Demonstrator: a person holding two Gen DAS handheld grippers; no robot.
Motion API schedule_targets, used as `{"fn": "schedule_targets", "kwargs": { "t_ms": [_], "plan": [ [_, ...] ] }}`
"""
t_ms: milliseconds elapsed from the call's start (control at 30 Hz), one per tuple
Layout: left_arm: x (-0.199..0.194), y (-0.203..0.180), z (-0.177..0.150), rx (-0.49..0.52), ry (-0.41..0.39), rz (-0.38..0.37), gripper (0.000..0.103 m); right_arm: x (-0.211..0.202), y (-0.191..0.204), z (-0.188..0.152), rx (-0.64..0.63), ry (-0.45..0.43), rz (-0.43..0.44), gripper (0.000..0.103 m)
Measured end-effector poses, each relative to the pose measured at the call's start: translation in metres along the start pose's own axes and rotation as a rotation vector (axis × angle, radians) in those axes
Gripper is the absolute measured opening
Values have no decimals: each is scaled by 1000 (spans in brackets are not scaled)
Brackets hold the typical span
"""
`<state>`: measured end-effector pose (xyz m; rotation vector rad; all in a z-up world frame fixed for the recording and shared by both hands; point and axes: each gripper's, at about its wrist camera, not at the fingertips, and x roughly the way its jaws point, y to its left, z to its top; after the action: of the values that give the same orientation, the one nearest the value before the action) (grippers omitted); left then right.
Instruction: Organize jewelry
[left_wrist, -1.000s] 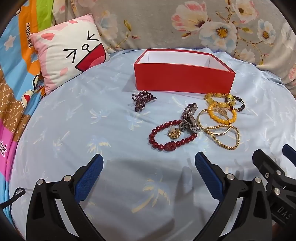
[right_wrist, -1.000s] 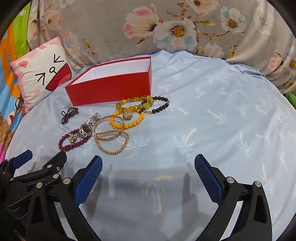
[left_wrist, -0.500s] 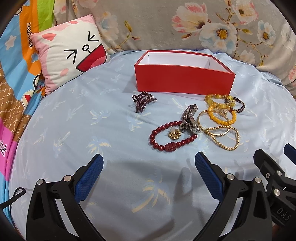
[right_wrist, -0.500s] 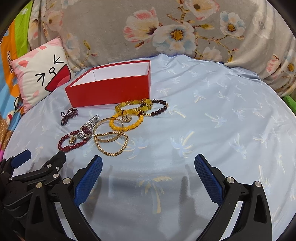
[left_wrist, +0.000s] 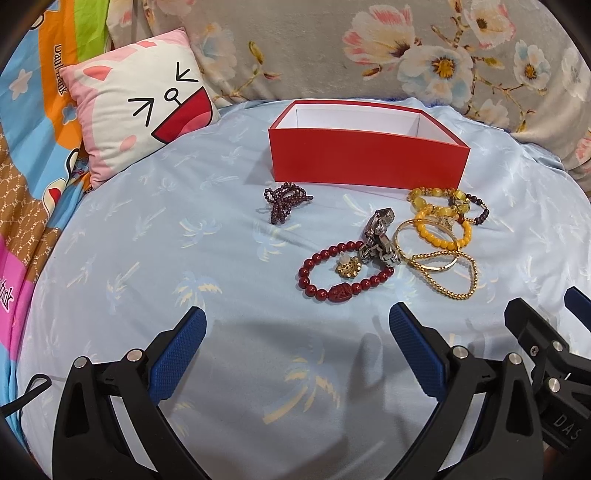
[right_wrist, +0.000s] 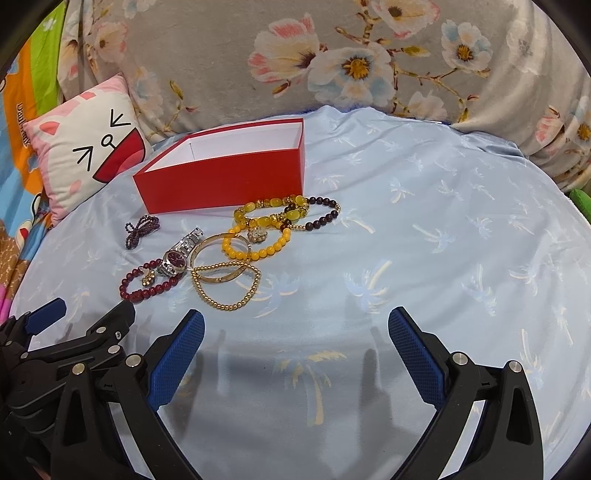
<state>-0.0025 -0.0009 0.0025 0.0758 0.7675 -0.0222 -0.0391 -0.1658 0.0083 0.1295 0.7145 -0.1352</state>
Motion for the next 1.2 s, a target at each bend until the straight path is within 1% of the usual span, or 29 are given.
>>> {"fn": "schedule_targets", "kwargs": {
  "t_ms": [267,1200],
  "plan": [
    [-1,0,0,2,-4,18,95,0,2,0,-6,-3,7,96],
    [-3,1,0,8,-11,26,95,-3,3,1,-2,-12,15,96]
  ]
}}
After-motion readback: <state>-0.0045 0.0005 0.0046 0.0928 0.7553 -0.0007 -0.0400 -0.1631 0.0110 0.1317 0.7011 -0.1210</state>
